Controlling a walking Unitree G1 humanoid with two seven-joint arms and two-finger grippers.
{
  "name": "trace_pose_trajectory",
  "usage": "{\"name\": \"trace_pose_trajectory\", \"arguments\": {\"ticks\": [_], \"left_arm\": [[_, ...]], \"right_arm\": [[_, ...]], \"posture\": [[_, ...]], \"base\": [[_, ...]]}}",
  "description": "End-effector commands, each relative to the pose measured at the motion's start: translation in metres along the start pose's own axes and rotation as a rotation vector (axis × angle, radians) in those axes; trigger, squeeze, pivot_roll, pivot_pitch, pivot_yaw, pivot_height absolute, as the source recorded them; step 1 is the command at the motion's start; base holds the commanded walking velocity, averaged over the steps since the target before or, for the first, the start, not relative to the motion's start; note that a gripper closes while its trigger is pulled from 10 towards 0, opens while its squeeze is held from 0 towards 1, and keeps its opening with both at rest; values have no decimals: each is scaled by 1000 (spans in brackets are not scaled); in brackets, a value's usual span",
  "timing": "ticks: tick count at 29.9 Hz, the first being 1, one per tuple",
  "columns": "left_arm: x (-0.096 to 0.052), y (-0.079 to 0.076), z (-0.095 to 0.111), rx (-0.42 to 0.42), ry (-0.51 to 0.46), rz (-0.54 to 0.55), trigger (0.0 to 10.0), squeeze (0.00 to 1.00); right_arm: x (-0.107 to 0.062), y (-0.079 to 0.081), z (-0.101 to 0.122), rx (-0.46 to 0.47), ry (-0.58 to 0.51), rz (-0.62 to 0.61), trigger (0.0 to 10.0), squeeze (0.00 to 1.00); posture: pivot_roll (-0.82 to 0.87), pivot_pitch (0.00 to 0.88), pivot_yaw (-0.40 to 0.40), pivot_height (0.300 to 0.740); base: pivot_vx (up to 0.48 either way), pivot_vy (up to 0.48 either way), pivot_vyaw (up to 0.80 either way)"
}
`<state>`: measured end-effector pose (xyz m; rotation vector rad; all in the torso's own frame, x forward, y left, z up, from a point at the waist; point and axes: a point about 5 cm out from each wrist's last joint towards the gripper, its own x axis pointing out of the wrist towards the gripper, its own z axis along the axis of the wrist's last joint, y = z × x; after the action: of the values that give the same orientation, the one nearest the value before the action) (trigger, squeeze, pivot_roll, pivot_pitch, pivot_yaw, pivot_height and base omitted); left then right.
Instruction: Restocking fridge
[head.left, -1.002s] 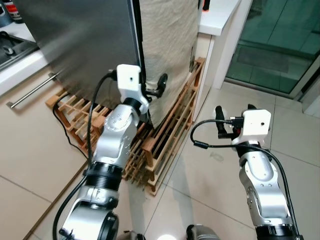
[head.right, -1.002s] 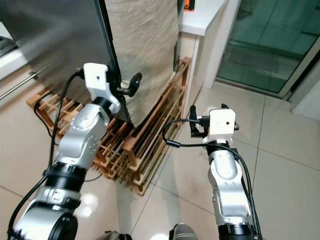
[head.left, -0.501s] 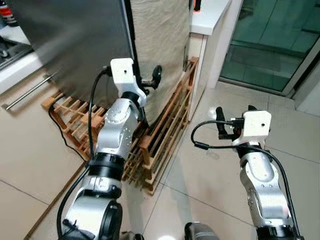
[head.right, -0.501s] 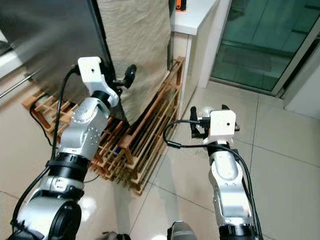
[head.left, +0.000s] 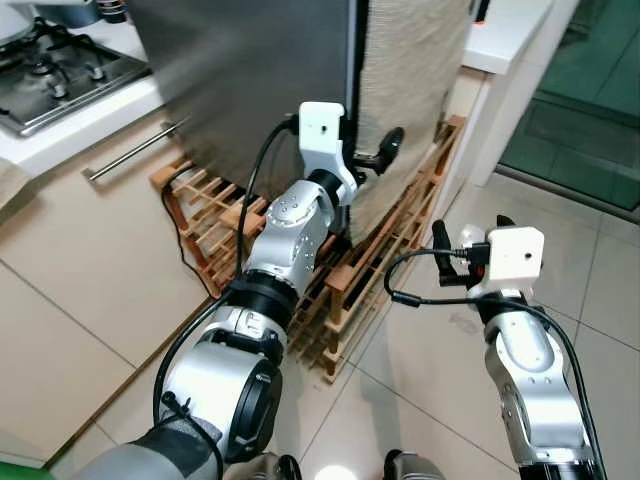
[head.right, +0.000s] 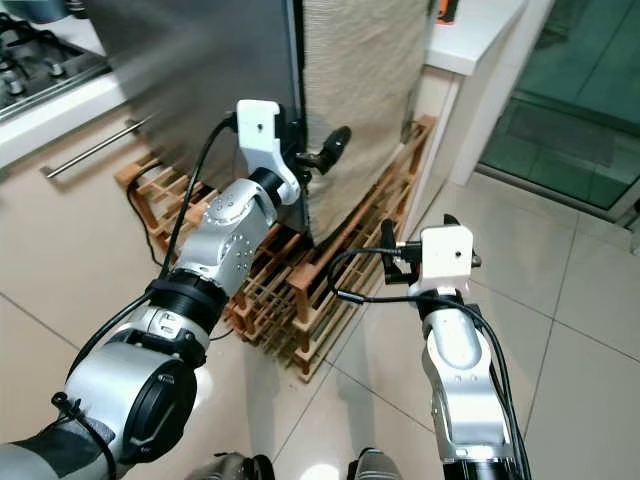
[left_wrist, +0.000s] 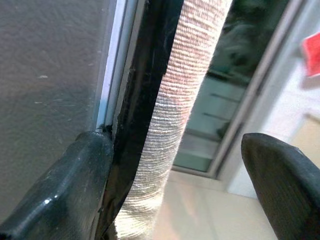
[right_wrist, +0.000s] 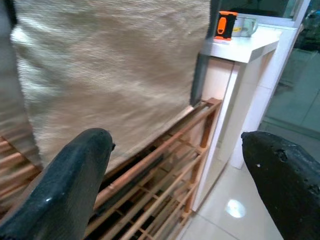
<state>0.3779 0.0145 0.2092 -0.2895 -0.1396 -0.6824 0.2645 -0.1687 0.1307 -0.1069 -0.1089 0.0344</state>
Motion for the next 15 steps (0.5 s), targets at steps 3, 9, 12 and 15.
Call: {"name": "trace_pose_trajectory", "arguments": {"ticks": [3, 9, 12, 15], "left_arm": [[31, -113, 18, -127, -79, -481, 10000, 0], [19, -161, 44, -291, -149, -783, 10000, 0], [17, -159, 50, -334, -160, -791, 10000, 0], [16, -148, 49, -327, -159, -758, 10000, 0]], "right_arm": [[-16, 11, -1, 19, 6, 79, 10000, 0], [-20, 7, -9, 12, 37, 51, 10000, 0], [-18, 7, -8, 11, 36, 50, 10000, 0], [-18, 8, -9, 13, 42, 52, 10000, 0]], "posture": [[-301, 78, 51, 740], [-309, 77, 58, 740], [-300, 77, 60, 740], [-291, 76, 60, 740]], "base": [[0, 0, 0], [0, 0, 0], [0, 0, 0], [0, 0, 0]]}}
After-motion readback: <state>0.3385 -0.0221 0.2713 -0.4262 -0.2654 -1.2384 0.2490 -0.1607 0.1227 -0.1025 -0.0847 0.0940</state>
